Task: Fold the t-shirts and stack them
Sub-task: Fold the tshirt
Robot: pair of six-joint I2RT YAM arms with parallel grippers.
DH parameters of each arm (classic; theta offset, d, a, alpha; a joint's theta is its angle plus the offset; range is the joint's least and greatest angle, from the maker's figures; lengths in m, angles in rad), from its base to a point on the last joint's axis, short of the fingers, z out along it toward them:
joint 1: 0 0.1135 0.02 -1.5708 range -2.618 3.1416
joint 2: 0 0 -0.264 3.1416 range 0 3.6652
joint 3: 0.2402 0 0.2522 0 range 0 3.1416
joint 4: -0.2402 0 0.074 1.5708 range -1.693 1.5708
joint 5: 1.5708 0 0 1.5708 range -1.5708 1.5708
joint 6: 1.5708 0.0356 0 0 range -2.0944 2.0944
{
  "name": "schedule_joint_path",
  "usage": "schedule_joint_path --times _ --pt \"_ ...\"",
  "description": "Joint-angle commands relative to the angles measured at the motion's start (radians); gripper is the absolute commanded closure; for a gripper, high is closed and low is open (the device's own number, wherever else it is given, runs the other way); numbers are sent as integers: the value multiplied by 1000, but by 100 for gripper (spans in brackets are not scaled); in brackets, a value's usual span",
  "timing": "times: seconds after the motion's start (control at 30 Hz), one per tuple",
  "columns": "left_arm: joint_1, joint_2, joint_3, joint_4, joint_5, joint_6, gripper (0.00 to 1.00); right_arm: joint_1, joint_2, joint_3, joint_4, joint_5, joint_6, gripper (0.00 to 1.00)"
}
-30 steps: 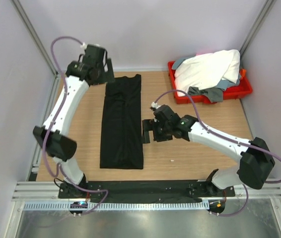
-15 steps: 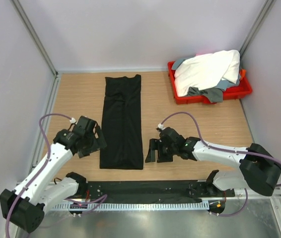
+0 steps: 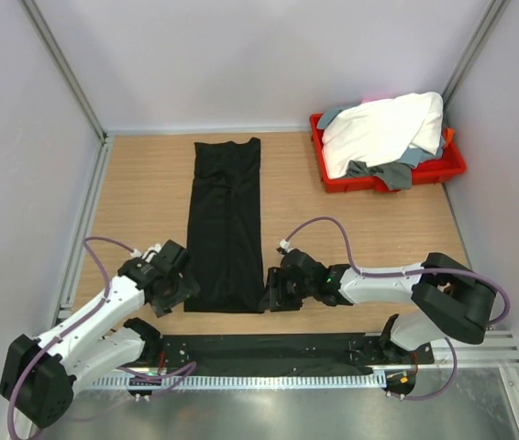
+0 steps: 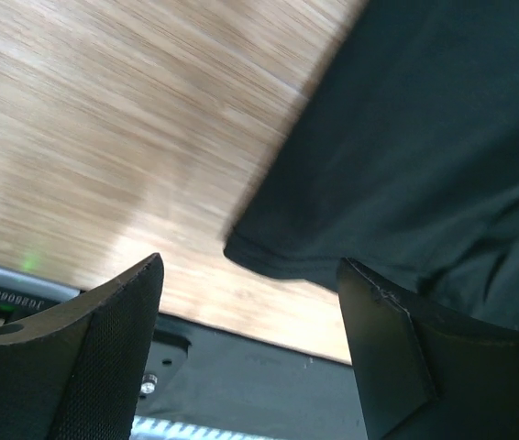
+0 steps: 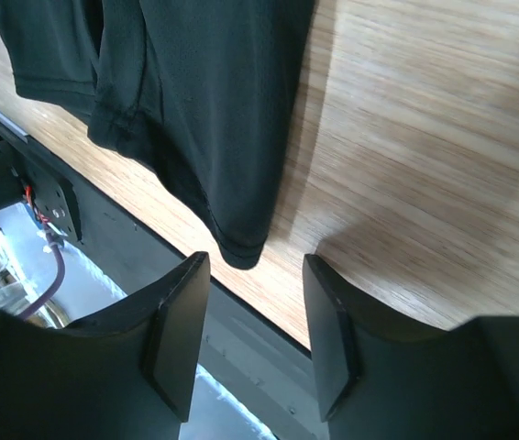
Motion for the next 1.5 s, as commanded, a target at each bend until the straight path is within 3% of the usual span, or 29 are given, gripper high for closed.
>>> schedule_joint_path --times 0.0,0.13,0.27,0.43,0.67,0.8,0.83,0.9,1.13,1.3,1.47 --pt "-10 -8 -48 63 -66 -91 23 12 27 -11 73 25 23 50" --pt "-10 -20 -86 94 -86 -91 27 16 47 -23 99 25 30 52" --pt "-12 -20 -112 126 -75 -86 42 18 60 -21 90 33 20 56" --pt "-23 -18 -131 146 -81 -80 48 18 78 -18 84 45 13 59" --pt "-32 -11 -129 169 -86 -69 65 19 95 -12 87 47 10 63" --pt "-49 3 -131 193 -80 -54 92 18 81 -21 84 51 10 73" --pt "-56 11 -125 199 -78 -54 100 18 63 -26 76 53 4 80" --pt "-92 32 -115 201 -78 -68 100 16 35 -26 24 92 -16 98" --pt "-302 20 -77 171 -87 -240 100 16 -216 -66 -269 174 -64 99" --pt "-397 17 -54 117 -100 -281 100 27 -281 -104 -254 93 -53 98" --pt "-412 43 7 78 -100 -261 100 45 -247 -8 -274 83 -75 98"
